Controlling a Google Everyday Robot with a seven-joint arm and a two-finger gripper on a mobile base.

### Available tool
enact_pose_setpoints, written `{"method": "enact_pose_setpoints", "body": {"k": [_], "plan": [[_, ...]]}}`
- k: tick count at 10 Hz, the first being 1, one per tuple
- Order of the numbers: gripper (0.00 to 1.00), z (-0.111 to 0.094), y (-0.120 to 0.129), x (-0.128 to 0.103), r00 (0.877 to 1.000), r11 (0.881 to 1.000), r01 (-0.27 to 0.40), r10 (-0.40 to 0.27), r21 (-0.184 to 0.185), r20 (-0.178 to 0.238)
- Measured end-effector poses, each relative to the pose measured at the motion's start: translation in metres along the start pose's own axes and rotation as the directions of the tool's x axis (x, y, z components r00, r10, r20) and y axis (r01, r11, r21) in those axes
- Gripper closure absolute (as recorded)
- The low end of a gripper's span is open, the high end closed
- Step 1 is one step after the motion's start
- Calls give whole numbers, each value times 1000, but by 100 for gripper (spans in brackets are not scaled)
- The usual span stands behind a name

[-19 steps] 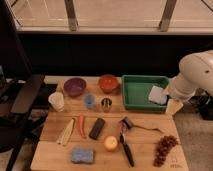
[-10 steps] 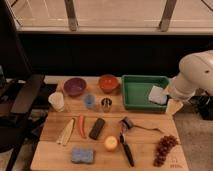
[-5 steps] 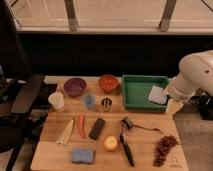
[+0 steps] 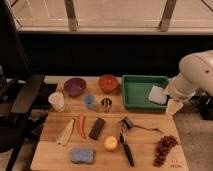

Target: Wipe red bowl with towel

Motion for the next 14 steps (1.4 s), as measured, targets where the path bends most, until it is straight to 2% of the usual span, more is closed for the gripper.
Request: {"method": "enact_pose_setpoints", "body": {"k": [2,3,5,7,9,11,14], "plan": [[35,-3,-3,1,1000,1000,9,-9,11,10],[35,-7,-9,1,999,1000,16,-17,18,32],[35,-9,-41,-14,995,998,53,-56,38,86],[35,5,-78,-32,989,997,69,-73,37,130],[35,30,-115,-47,984,997,65,-71,43,162],[35,51,-131,-49,984,998,44,-51,42,172],[35,51,-131,-46,984,998,39,-46,42,171]]}}
